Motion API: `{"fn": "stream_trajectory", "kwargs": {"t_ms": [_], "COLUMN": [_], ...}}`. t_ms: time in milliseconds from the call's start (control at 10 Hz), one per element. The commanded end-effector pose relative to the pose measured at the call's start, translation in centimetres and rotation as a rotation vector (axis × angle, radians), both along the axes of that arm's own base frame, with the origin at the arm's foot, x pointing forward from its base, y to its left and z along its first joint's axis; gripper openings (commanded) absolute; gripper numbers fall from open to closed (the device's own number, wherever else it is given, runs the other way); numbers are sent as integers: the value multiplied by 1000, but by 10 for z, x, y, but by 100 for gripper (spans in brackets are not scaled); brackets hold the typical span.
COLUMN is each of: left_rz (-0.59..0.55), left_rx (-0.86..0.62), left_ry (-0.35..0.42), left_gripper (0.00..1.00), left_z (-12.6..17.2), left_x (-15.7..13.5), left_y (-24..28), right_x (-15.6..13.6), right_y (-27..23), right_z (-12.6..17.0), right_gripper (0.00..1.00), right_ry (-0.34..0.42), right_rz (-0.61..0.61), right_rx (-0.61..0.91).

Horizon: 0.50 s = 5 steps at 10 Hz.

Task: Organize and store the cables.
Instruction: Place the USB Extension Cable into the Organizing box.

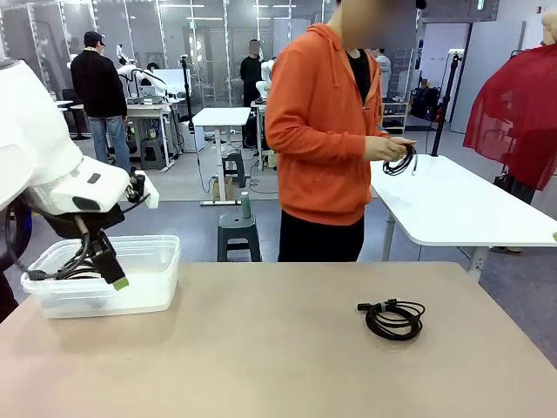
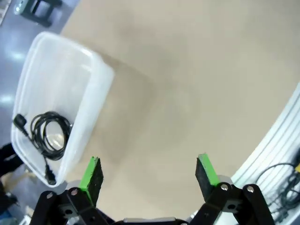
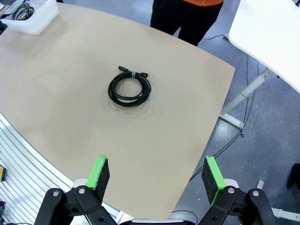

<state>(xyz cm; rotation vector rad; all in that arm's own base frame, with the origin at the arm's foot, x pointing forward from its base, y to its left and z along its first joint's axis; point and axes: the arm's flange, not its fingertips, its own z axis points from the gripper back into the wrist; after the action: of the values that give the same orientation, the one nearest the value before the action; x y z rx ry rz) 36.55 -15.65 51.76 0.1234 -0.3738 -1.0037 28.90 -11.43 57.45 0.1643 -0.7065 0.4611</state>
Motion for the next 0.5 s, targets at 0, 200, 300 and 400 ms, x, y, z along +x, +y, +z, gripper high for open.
{"fn": "stream_trajectory", "kwargs": {"t_ms": [0, 200, 300, 400], "left_rz": [-17, -16, -16, -16], "left_rx": [-65, -11, -11, -11], "left_ry": [0, 2, 2, 2], "left_gripper": [100, 100, 100, 100], "left_z": [-3, -2, -2, -2], "left_x": [-7, -9, -9, -9], "left_y": [10, -1, -1, -1], "right_x": [0, 0, 0, 0], "right_y": [-1, -1, -1, -1], "right_z": [-1, -1, -1, -1], "right_gripper": [100, 100, 100, 100], "right_ry": [-2, -2, -2, -2], "right_rz": [6, 6, 6, 6], "right_rx": [4, 4, 4, 4]}}
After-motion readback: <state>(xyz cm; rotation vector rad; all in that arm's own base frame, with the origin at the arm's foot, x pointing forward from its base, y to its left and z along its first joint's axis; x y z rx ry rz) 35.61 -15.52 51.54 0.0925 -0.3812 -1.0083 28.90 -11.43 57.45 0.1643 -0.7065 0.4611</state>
